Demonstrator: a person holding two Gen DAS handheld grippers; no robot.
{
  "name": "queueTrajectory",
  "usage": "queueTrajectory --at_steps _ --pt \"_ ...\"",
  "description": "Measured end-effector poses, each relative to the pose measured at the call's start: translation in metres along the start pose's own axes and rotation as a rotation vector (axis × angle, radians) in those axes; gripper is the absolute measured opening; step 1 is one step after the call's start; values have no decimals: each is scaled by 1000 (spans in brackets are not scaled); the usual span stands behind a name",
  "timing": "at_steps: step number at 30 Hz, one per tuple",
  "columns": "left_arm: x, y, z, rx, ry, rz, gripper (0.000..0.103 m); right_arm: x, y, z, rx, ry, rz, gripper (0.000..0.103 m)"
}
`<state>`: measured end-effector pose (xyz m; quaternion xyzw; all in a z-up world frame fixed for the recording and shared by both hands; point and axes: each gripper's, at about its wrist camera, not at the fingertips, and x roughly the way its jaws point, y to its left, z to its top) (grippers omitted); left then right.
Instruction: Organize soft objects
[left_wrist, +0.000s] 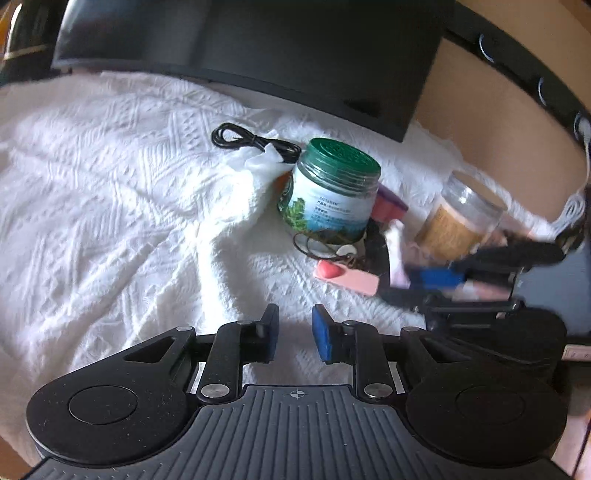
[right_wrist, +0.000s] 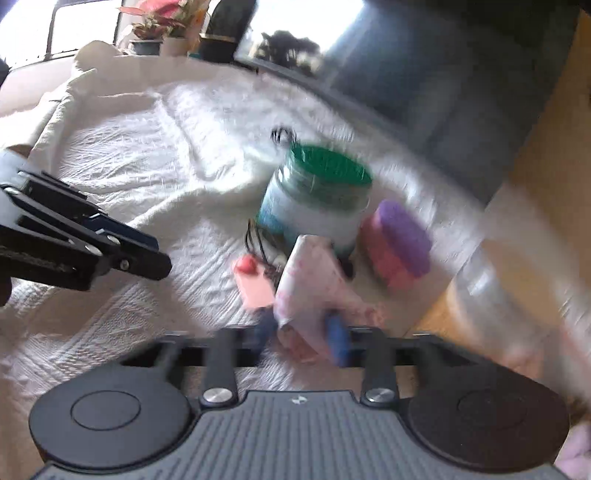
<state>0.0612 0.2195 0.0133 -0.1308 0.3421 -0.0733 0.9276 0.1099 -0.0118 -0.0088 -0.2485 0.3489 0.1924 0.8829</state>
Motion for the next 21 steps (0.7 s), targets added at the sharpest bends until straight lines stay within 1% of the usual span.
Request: queueTrajectory --at_steps 1,3,5,6,8,10,11,14,15,18,19,21 --pt "1 1 1 -15 -2 -7 24 -4 -2 -3 20 4 38 13" --pt "4 0 4 -33 -12 -8 24 -16 -6 -10 66 17 124 11" --pt "8 -3 6 -51 -24 -12 24 -29 -8 -19 111 27 183 8" --pt "10 -6 8 -62 -32 -16 24 -34 -8 -24 124 28 174 8" --pt "14 -14 11 -67 -50 -25 24 -41 -6 -33 138 24 96 8" --pt "21 -28 15 -38 -56 -28 24 -46 -6 -42 144 10 29 8" --pt "23 -35 15 -13 -57 -26 24 -47 -7 -46 152 6 18 8" --pt "32 -62 16 105 -73 11 24 -45 -12 -52 184 -12 16 8" --pt "36 -67 15 131 -73 22 24 -45 -12 -53 186 -20 10 8" --pt "47 -78 12 194 -56 62 25 -47 -14 -58 192 -44 2 8" --pt "48 -81 10 216 -61 82 29 -47 -14 -60 196 -51 4 8" --pt "47 -82 9 241 -66 110 30 -49 -15 -62 199 -57 7 9"
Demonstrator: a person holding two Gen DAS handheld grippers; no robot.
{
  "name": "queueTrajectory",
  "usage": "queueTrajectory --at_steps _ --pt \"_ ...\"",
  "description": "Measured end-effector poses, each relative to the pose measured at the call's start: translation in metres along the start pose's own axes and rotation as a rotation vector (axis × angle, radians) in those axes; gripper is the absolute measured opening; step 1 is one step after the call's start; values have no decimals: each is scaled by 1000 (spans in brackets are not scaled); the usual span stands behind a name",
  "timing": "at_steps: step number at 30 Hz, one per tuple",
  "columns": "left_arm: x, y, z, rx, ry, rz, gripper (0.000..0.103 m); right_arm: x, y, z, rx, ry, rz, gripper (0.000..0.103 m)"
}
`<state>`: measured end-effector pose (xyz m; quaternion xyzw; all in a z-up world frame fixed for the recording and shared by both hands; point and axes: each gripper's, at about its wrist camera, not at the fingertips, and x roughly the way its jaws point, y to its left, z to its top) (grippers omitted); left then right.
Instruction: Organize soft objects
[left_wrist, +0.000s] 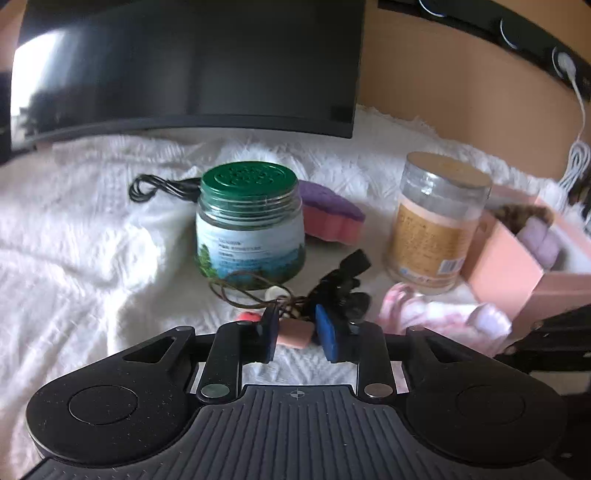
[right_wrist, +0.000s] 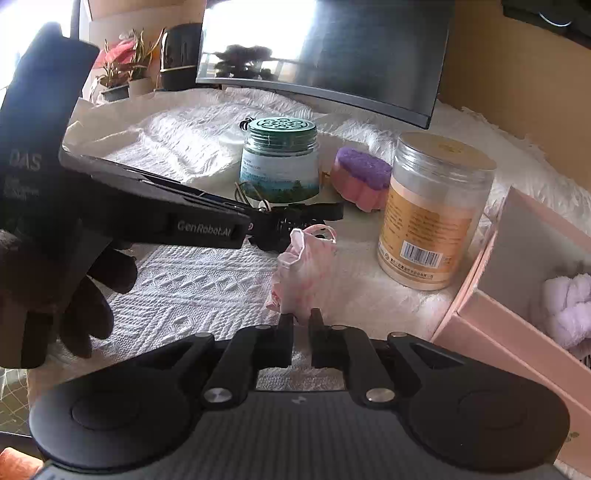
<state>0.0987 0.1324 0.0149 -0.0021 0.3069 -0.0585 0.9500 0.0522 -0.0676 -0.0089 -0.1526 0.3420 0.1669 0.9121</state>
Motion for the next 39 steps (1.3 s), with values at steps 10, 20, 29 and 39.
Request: queueTrajectory --at_steps 10,20,29,39 --pt "-9 7 -6 34 29 -20 27 -3 -1 -1 3 -5 -8 45" --pt "-7 3 -9 83 46 65 31 2 -4 0 24 8 -11 67" --pt "-27 24 -16 82 48 184 30 4 -5 0 32 17 -20 74" --pt "-31 36 -21 -6 59 117 28 5 -6 -1 39 21 -23 76"
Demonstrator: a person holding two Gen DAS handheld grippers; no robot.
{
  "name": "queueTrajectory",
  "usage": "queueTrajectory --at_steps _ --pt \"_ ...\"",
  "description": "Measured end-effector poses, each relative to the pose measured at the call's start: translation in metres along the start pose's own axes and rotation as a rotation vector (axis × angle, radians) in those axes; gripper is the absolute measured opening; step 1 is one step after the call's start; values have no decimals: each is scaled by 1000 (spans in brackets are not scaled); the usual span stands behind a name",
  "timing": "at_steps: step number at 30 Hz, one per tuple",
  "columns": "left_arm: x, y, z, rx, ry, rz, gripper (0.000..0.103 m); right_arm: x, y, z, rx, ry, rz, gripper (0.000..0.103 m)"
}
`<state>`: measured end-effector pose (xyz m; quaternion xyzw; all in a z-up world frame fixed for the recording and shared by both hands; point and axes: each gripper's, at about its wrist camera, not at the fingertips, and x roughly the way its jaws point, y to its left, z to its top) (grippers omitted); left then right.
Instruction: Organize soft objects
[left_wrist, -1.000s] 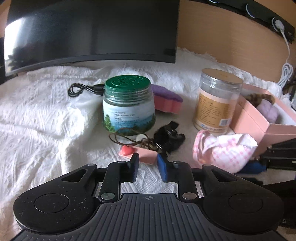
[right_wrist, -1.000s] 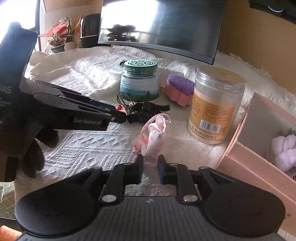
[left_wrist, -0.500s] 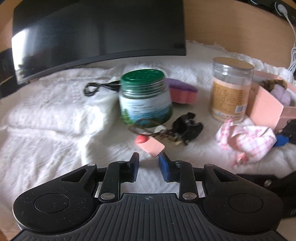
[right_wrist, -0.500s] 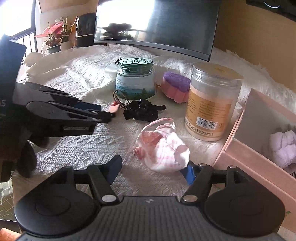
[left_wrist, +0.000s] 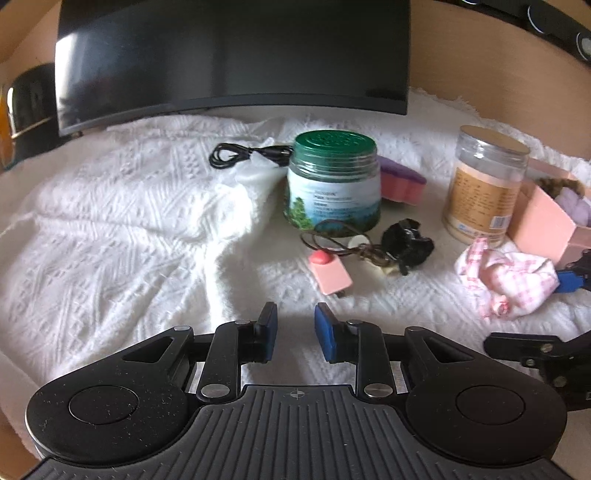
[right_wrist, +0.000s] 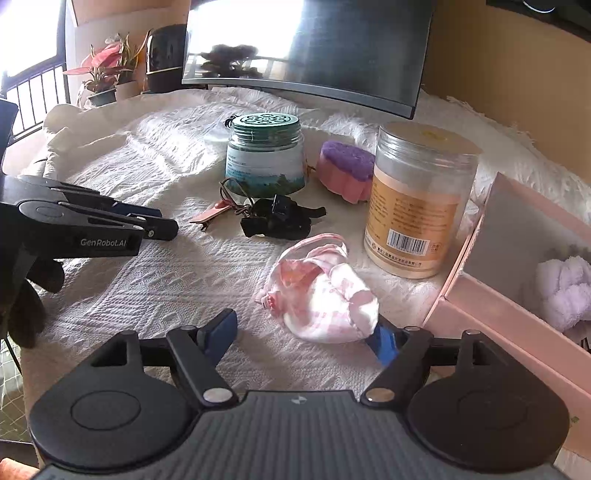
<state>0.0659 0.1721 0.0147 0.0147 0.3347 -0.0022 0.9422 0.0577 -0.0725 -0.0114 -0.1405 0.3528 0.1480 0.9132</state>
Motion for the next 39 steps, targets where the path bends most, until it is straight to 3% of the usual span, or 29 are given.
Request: queueTrajectory --at_steps 7,10,16,20,22,30,33,39 --pt "-4 -14 -4 50 8 -85 32 1 -1 0 9 5 4 78" --pt "-6 -13 -3 16 1 -120 32 1 -2 0 9 6 5 78" --pt "9 -8 23 -108 -17 -94 32 2 -2 0 9 7 6 80" --pt "35 -17 31 -62 47 -21 32 2 -2 0 13 5 5 80" --pt "39 -23 32 -21 33 3 32 1 -2 -1 17 0 5 80" --pt "39 -15 32 -41 36 -45 32 2 -4 0 25 -5 -8 80" --pt "36 -18 27 2 19 -40 32 1 -3 0 21 -8 -9 80" --pt "28 -17 20 1 3 -52 24 -4 -4 -1 31 -33 -7 80"
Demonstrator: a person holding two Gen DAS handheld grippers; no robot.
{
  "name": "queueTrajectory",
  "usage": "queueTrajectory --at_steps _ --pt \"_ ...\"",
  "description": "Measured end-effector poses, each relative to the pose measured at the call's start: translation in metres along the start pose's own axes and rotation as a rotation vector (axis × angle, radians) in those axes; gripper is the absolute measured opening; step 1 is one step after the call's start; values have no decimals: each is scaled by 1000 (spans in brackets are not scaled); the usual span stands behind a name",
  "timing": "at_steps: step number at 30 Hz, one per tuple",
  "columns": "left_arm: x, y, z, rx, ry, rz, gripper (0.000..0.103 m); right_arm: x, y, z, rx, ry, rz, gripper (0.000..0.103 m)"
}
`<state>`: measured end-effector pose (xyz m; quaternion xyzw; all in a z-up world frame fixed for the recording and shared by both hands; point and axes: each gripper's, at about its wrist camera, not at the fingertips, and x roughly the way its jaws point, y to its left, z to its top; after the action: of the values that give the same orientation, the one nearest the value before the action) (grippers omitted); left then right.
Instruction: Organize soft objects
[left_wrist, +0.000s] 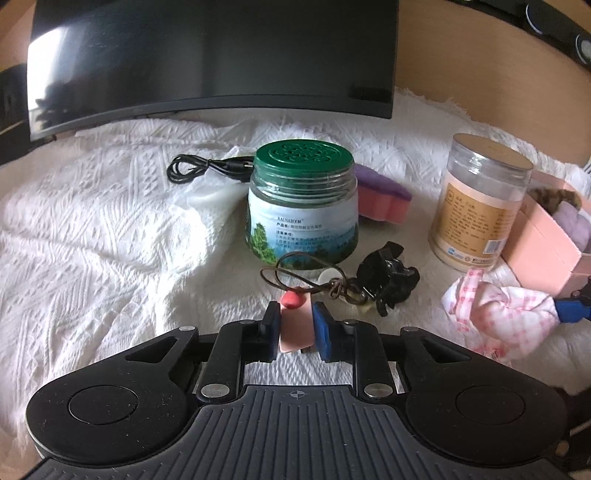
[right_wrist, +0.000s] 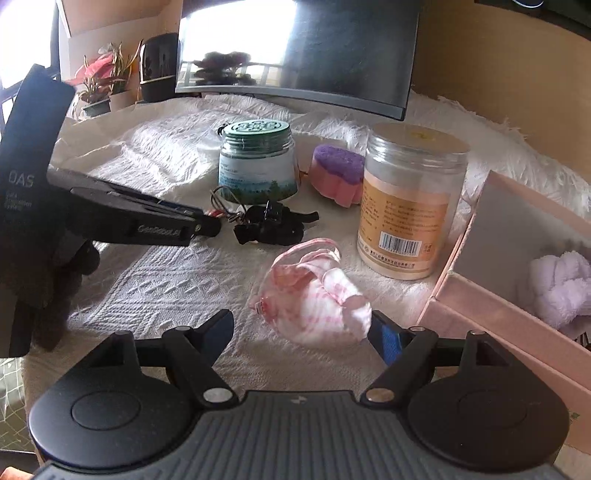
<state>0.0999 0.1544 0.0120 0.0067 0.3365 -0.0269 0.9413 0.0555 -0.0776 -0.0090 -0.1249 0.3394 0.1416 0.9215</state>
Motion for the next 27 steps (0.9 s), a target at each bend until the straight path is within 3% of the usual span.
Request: queueTrajectory --at_steps 7,12,14,16,18,19,27 --pt "-23 -2 -18 -29 -31 -57 24 -6 3 1 -32 -41 -4 80" --pt "-43 -5 -31 -42 -49 -115 24 1 -4 6 -4 -17 -12 78" --pt "-48 -5 -35 -41 -56 -135 24 4 -4 6 -7 -10 -22 72" --pt "-51 -6 -36 -39 -62 -148 24 7 0 9 -47 20 -30 37" --pt "-54 -7 -35 -38 -73 -158 24 8 3 13 -62 49 -17 18" --pt "-55 -7 -33 -41 -78 -163 24 6 4 15 -65 48 -11 14" --pt "-69 -8 6 -61 -184 -196 24 -45 -3 63 -64 -45 68 13"
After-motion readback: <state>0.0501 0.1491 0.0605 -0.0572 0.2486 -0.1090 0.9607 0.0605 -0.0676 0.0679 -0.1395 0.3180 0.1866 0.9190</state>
